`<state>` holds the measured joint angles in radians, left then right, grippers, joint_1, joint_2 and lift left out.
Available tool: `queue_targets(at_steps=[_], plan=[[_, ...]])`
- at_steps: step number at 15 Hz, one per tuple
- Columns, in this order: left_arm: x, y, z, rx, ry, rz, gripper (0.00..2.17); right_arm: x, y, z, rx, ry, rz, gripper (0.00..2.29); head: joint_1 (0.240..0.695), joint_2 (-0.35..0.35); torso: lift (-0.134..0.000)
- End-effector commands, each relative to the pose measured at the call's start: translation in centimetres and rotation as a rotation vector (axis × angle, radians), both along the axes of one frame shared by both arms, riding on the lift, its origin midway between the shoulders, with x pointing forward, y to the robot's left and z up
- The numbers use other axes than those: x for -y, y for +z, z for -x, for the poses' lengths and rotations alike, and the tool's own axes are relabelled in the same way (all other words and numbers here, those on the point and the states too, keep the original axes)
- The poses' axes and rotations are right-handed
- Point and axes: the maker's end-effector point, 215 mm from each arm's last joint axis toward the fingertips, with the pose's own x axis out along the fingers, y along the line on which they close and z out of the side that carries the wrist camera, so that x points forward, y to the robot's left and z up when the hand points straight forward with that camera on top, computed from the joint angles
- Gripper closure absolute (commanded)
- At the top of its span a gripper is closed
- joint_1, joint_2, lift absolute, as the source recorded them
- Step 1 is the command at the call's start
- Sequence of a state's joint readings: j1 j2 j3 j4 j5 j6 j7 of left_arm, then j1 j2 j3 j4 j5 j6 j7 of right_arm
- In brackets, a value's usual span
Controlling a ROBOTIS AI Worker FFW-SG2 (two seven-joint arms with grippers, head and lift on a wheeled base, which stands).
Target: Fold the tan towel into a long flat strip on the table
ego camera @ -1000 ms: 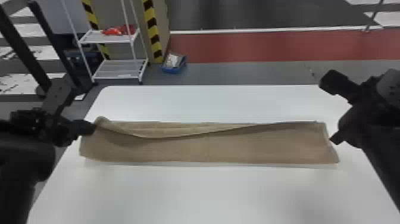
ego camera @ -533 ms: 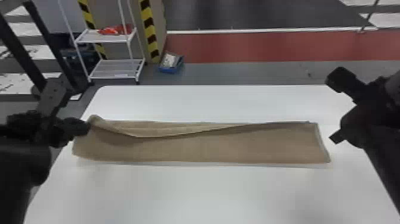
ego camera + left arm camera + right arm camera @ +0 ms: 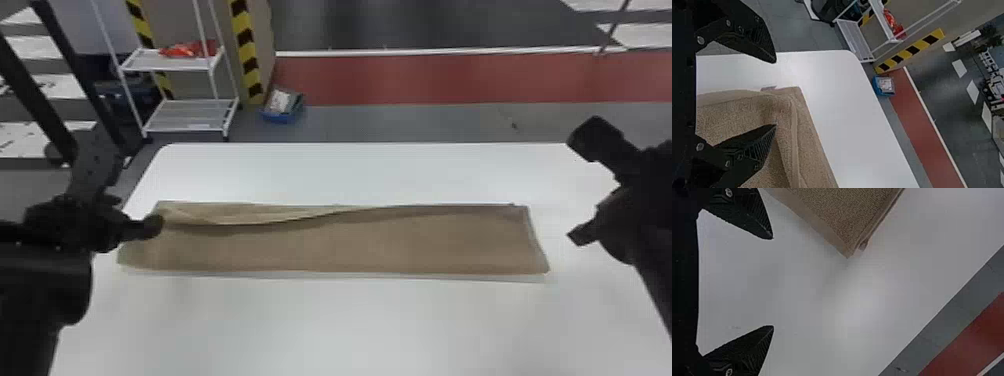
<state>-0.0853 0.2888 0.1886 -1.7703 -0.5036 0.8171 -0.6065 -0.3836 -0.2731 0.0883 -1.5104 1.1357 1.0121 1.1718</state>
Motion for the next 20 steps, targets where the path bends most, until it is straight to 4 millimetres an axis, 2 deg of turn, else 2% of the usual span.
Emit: queue_targets(at_steps=[1, 3, 4, 6, 9, 11, 14, 17, 20], plan=[[0.4, -0.5, -0.2, 0.018, 0.007, 0.017, 0.03, 4.0, 1.1, 0.7, 0.085, -0.106, -0.058, 0.06, 0.695, 0.045, -0.123], [0.9, -0.4, -0.3, 0.038, 0.012, 0.048, 0.04, 6.9, 1.5, 1.5, 0.164, -0.247, -0.214, 0.07, 0.695, 0.016, -0.123], [1.6, -0.4, -0.5, 0.05, 0.009, 0.071, 0.04, 8.7, 1.3, 2.4, 0.212, -0.307, -0.275, 0.06, 0.695, -0.019, -0.123], [2.6, -0.7, -0.4, 0.058, 0.002, 0.122, 0.06, 9.9, 1.5, 3.6, 0.292, -0.376, -0.403, 0.06, 0.695, -0.053, -0.123], [5.3, -2.1, 0.3, 0.034, -0.039, 0.184, 0.09, 11.6, 1.8, 5.6, 0.372, -0.438, -0.488, 0.06, 0.695, -0.092, -0.123], [6.6, -2.5, -0.1, 0.028, -0.061, 0.176, 0.09, 12.2, 1.9, 6.8, 0.385, -0.45, -0.49, 0.06, 0.695, -0.116, -0.123], [7.0, -3.2, -1.0, 0.009, -0.065, 0.146, 0.09, 12.6, 3.3, 7.7, 0.41, -0.452, -0.491, 0.06, 0.695, -0.154, -0.123], [6.4, -4.8, -2.3, -0.032, -0.051, 0.093, 0.09, 12.4, 3.3, 7.6, 0.407, -0.453, -0.499, 0.06, 0.695, -0.165, -0.123], [5.2, -4.4, -5.2, 0.022, -0.009, 0.052, 0.1, 11.8, 3.1, 7.4, 0.401, -0.448, -0.505, 0.06, 0.695, -0.148, -0.123]])
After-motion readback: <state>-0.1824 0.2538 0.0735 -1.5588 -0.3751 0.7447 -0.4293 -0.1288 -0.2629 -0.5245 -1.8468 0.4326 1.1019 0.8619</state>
